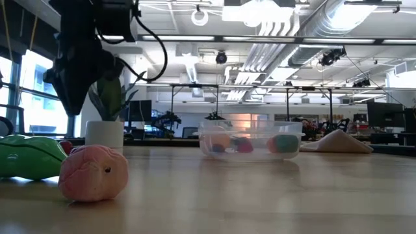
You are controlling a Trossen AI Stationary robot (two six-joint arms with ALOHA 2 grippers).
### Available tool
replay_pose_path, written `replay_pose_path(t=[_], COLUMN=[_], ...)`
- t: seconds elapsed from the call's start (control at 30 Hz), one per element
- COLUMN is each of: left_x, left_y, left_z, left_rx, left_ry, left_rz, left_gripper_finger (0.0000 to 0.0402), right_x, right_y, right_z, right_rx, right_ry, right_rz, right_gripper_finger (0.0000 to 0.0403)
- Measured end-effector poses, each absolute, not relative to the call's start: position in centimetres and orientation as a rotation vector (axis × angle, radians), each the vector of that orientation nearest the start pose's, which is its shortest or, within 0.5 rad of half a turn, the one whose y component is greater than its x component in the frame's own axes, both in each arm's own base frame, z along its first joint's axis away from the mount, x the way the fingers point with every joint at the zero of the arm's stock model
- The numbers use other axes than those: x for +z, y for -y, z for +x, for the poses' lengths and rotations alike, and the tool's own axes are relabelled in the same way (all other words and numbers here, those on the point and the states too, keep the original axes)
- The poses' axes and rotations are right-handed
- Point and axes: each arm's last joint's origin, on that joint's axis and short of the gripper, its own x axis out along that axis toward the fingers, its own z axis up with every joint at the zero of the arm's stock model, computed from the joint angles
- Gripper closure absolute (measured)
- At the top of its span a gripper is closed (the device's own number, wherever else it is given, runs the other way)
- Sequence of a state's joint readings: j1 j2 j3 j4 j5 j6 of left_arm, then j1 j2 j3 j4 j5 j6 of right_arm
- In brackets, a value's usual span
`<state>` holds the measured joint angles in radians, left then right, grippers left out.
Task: Pick and placing Produce into tupperware
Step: Put the red cherry into the transparent bin
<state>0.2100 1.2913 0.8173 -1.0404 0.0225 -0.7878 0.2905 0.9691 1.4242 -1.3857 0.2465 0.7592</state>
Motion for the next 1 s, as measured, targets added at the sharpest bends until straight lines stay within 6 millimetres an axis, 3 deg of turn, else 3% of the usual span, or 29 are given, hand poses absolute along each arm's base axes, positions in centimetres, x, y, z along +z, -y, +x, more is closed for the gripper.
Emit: replay_pose_path(t=[0.3, 0.5, 0.77, 1.0], left_x=[19.8, 19.8, 19.7, 17.9], left_y=[-4.3, -4.1, -4.0, -3.7], left_z=[19.3, 19.5, 19.4, 18.8], left_rx=[0.789, 0.583, 0.5, 0.433], left_ry=[-1.372, -1.427, -1.453, -1.481], left_rz=[-0.719, -0.625, -0.577, -0.576], left_gripper_finger=[0.0289, 0.0289, 0.0289, 0.0289], right_x=[40.6, 40.6, 40.6, 40.6], right_y=[-2.8, -2.8, -2.8, -2.8], right_z=[11.8, 11.8, 11.9, 11.9], right_rx=[-0.297, -0.297, -0.297, -0.297], right_ry=[-0.855, -0.855, -0.855, -0.855], right_rz=[0.461, 0.461, 0.46, 0.46], right_gripper_finger=[0.0272, 0.0272, 0.0272, 0.0272])
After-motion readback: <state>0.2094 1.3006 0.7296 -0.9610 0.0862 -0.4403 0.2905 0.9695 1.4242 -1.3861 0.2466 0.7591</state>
